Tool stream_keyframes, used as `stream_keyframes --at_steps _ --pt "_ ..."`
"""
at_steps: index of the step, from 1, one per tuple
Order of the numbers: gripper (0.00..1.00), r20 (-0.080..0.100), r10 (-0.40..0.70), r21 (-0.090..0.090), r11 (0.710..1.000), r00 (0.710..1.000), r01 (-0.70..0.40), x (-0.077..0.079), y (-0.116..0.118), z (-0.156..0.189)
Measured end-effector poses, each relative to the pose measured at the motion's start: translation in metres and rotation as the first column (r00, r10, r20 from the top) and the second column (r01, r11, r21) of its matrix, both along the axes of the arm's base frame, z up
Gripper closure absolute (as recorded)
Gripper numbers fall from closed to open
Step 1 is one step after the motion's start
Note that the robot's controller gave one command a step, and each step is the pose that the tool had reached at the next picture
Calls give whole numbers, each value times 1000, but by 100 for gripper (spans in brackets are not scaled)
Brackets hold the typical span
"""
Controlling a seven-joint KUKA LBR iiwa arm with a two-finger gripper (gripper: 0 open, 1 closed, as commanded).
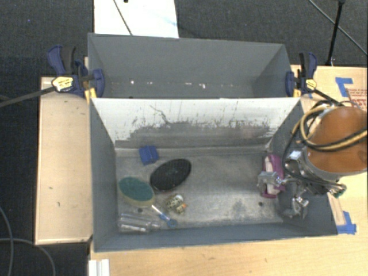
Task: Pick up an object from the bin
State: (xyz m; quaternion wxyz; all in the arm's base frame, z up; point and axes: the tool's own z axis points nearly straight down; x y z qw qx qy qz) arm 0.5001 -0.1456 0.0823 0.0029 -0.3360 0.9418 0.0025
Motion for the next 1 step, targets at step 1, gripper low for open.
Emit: stream_keyframes --at_steps 1 --pt "100 -2 -1 -5 1000 1000 1 -1 -3 0"
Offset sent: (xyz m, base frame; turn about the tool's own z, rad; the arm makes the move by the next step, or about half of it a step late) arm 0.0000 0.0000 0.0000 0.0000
